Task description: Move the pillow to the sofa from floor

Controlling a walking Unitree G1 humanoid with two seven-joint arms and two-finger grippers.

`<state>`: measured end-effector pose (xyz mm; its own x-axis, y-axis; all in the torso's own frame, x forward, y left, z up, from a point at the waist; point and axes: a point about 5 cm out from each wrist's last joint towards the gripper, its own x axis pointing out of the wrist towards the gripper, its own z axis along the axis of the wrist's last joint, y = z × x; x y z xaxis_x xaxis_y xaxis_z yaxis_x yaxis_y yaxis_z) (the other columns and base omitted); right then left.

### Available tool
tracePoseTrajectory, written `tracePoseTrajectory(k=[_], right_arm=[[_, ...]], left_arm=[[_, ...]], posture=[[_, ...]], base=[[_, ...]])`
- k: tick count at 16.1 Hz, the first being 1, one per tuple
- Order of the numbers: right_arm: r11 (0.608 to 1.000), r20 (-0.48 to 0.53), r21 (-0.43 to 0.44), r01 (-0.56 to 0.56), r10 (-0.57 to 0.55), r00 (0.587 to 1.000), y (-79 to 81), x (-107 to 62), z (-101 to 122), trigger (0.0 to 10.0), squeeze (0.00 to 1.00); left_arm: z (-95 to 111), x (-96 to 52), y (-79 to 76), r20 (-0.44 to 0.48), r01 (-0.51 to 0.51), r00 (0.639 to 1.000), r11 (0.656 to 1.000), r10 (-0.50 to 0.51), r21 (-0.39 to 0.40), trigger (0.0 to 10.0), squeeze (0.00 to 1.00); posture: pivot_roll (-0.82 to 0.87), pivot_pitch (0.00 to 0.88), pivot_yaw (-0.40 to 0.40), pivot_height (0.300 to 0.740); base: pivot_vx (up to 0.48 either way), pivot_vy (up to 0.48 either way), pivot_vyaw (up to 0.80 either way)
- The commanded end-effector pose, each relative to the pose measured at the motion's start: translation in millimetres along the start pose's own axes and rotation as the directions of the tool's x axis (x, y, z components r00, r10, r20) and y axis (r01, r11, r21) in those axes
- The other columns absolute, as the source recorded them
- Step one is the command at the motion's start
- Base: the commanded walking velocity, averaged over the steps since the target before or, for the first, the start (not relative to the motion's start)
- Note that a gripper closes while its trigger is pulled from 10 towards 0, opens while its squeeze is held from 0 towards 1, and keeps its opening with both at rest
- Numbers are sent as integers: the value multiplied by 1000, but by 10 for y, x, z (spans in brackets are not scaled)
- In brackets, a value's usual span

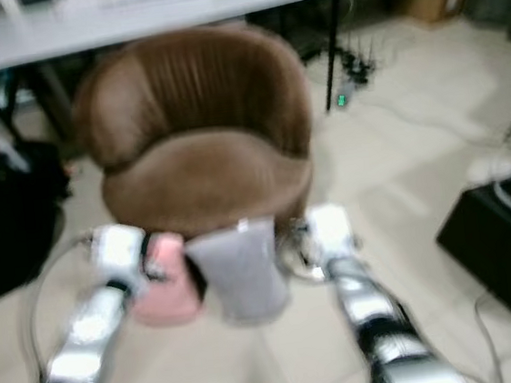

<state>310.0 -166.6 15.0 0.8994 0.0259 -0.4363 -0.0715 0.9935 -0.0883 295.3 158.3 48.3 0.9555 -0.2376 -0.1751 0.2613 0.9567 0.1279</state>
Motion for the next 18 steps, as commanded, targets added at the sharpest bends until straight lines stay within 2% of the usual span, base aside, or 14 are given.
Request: tracePoseTrajectory(k=[1, 4, 7, 9, 13, 14, 18], right_arm=[[999, 26, 9, -37, 37, 999, 146, 28, 88, 10000, 0], [999, 29, 6, -38, 38, 999, 149, 27, 89, 10000, 0], [997, 36, -48, -54, 56, 998, 167, 24, 96, 10000, 0], [995, 30, -71, -75, 77, 997, 200, 21, 83, 10000, 0], [996, 39, -62, -64, 67, 997, 200, 21, 95, 10000, 0], [998, 33, -36, -48, 49, 998, 173, 24, 91, 10000, 0], [998, 30, -38, -42, 43, 999, 153, 28, 94, 10000, 0]], left_arm=[[7, -35, 149, 0, -36, 999, 999, 36, 25, 10000, 0], [3, -36, 148, -2, -34, 999, 999, 34, 25, 10000, 0], [-2, -41, 145, -3, -32, 999, 999, 32, 25, 10000, 0], [-2, -39, 143, -4, -30, 1000, 999, 30, 26, 10000, 0], [-1, -34, 141, -5, -29, 1000, 999, 29, 26, 10000, 0], [0, -31, 139, -5, -29, 1000, 999, 29, 26, 10000, 0], [2, -25, 138, -6, -26, 1000, 999, 26, 28, 10000, 0]], posture=[[98, 0, 47, 740], [98, 0, 47, 740], [98, 0, 48, 740], [98, 0, 47, 740], [98, 0, 46, 740], [98, 0, 46, 740], [97, 0, 46, 740]], base=[[371, 0, -456], [371, 0, -152], [371, 0, 0], [369, 0, 800], [369, 0, 784], [371, 0, 0], [372, 0, 0]])
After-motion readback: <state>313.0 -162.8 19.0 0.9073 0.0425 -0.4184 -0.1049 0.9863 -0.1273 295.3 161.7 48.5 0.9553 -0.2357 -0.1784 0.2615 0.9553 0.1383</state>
